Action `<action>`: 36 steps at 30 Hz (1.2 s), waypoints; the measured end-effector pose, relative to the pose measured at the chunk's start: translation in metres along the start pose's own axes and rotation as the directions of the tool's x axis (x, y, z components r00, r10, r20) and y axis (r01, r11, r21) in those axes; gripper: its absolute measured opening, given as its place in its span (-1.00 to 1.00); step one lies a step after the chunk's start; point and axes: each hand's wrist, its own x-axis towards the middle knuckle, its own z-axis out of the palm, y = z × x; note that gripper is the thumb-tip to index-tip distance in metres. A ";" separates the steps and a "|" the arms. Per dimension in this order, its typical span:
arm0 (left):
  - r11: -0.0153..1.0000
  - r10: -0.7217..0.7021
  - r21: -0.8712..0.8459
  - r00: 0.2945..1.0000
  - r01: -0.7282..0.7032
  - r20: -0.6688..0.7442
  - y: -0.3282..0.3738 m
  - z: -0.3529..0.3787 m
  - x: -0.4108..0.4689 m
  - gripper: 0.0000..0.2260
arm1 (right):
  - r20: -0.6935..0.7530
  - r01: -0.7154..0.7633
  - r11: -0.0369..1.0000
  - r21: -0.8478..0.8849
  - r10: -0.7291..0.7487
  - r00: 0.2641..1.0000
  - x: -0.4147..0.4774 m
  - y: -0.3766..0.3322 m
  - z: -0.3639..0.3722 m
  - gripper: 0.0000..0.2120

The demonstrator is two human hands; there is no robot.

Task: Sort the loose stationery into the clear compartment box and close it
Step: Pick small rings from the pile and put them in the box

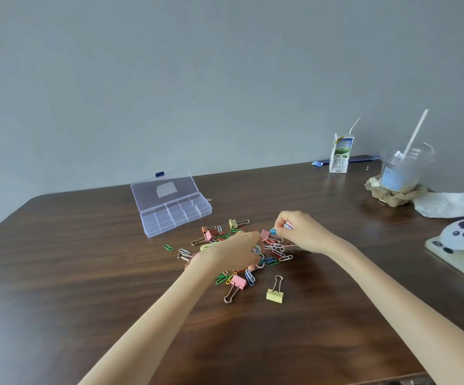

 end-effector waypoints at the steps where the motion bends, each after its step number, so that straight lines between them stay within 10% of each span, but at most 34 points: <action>1: 1.000 -0.016 0.015 1.000 0.016 0.008 0.000 -0.001 0.001 -0.74 | 0.003 0.003 1.000 0.000 -0.003 1.000 -0.001 0.000 0.000 -0.90; 14: 0.996 -0.081 0.029 0.996 0.080 0.036 -0.003 -0.006 0.003 -0.78 | 0.013 0.024 0.998 0.057 -0.024 1.000 -0.012 -0.010 -0.001 -0.84; 36: 0.953 -0.105 -0.298 0.858 -0.057 -0.503 -0.088 -0.017 -0.044 -0.89 | 0.133 0.162 0.981 0.108 -0.175 0.975 0.033 -0.070 0.050 -0.83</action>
